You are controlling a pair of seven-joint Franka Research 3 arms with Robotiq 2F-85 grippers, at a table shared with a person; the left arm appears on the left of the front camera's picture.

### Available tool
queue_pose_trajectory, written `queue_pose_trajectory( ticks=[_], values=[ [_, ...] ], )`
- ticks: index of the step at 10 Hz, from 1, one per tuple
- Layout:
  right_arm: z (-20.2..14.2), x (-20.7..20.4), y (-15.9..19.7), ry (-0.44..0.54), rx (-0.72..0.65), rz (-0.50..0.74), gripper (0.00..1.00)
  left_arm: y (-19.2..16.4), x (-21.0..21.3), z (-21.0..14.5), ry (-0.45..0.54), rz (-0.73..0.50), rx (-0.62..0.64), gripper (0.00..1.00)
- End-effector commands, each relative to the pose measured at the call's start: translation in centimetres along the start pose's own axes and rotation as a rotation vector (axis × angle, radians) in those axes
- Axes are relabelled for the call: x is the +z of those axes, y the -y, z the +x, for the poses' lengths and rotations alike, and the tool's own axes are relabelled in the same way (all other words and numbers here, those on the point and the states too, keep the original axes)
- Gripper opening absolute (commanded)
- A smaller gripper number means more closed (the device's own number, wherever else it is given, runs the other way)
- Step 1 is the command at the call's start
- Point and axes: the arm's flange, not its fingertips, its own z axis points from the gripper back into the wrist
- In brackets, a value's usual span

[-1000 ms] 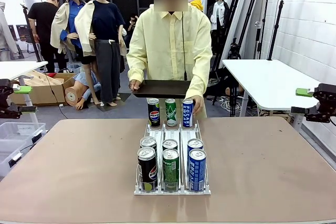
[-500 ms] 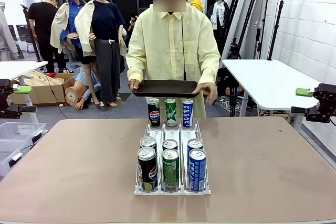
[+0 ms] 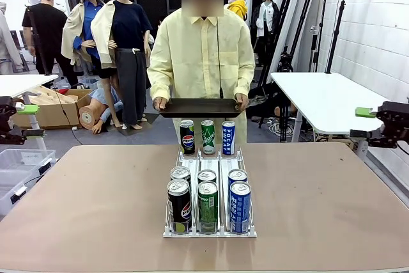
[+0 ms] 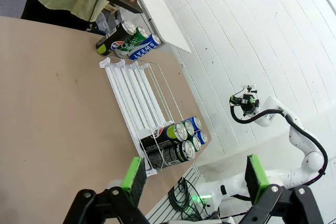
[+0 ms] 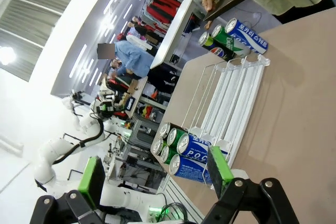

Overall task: Retrieve and hand over the desired beverage to the person.
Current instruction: Pick up a can of the same type that the person held from the Automatic Can Dispenser.

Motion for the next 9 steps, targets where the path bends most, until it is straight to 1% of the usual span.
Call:
queue_pose_trajectory(
  ticks=[1,2,3,5,7,8,9],
  values=[
    [0.4,-3.4,-2.4,-0.086,0.052,-0.037,1.00,0.1,0.1,-0.1,0.011,-0.014,0.006,1.00],
    [0.1,-5.3,-3.6,-0.135,0.068,-0.071,1.00,0.1,0.1,-0.1,0.011,-0.014,0.006,1.00],
    [-0.3,-7.2,-4.8,-0.212,0.071,-0.114,1.00,0.1,0.1,-0.1,0.011,-0.014,0.006,1.00],
    [-0.5,-11.1,-7.7,-0.390,0.088,-0.257,1.00,0.1,0.1,-0.1,0.011,-0.014,0.006,1.00],
    [-1.2,-14.5,-9.6,-0.495,0.138,-0.369,1.00,0.1,0.1,-0.1,0.011,-0.014,0.006,1.00],
    [-2.2,-16.6,-10.5,-0.563,0.176,-0.446,1.00,0.1,0.1,-0.1,0.011,-0.014,0.006,1.00],
    [-2.9,-18.4,-11.3,-0.615,0.201,-0.494,1.00,0.1,0.1,-0.1,0.011,-0.014,0.006,1.00]
  ],
)
